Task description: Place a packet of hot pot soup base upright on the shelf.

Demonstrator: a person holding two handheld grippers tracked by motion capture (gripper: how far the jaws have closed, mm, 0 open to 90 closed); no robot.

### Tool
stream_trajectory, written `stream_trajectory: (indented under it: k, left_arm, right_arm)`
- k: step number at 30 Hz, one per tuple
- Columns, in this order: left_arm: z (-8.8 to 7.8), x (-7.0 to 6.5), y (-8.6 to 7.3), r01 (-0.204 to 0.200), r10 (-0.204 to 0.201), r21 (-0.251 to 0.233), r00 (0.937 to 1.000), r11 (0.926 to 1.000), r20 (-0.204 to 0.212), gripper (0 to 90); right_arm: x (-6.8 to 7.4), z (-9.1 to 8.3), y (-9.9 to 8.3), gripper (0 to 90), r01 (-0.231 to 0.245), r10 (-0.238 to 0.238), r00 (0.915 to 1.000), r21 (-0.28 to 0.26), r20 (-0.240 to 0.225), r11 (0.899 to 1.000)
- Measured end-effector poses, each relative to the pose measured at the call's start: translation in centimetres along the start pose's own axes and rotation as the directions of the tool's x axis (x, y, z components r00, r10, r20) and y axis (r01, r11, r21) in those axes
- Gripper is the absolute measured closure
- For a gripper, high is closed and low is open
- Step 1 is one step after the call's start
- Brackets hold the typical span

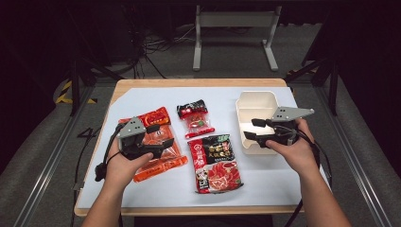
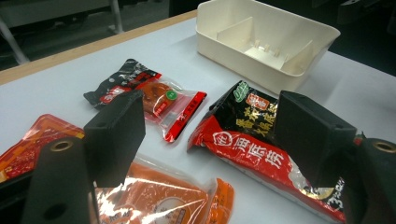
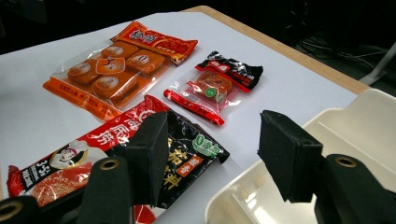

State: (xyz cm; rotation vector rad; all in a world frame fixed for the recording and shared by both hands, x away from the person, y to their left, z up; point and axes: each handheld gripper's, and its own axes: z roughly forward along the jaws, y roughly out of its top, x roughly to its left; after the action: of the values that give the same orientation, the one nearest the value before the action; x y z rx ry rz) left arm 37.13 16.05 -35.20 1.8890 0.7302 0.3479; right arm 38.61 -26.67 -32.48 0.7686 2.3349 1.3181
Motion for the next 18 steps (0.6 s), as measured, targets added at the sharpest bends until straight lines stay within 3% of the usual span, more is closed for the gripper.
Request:
stream_trajectory:
  k: [7, 12, 15, 18]
  left_arm:
    - [2.7, 0.3, 0.2, -0.006, 0.005, 0.022, 0.9997, 0.9997, 0.025, 26.4]
    - [4.4, 0.5, 0.6, 0.015, -0.015, 0.003, 0.9991, 0.9999, 0.039, 27.5]
    - [5.2, 0.5, 0.9, 0.007, -0.007, 0.006, 0.9988, 1.0000, 0.048, 28.2]
    - [6.0, 0.6, 0.7, 0.023, -0.024, 0.012, 0.9980, 0.9997, 0.058, 28.0]
  right_arm:
    - [0.2, -0.7, -0.3, 41.5, -0.007, 0.008, 0.9997, -0.001, 0.024, 1.000]
    - [0.3, -1.3, -0.4, 41.2, -0.010, 0.010, 0.9992, -0.009, 0.038, 1.000]
    - [0.3, -1.7, -0.5, 40.6, -0.017, 0.018, 0.9987, -0.017, 0.047, 1.000]
    - [0.2, -1.9, -0.6, 40.1, -0.018, 0.019, 0.9980, -0.020, 0.059, 1.000]
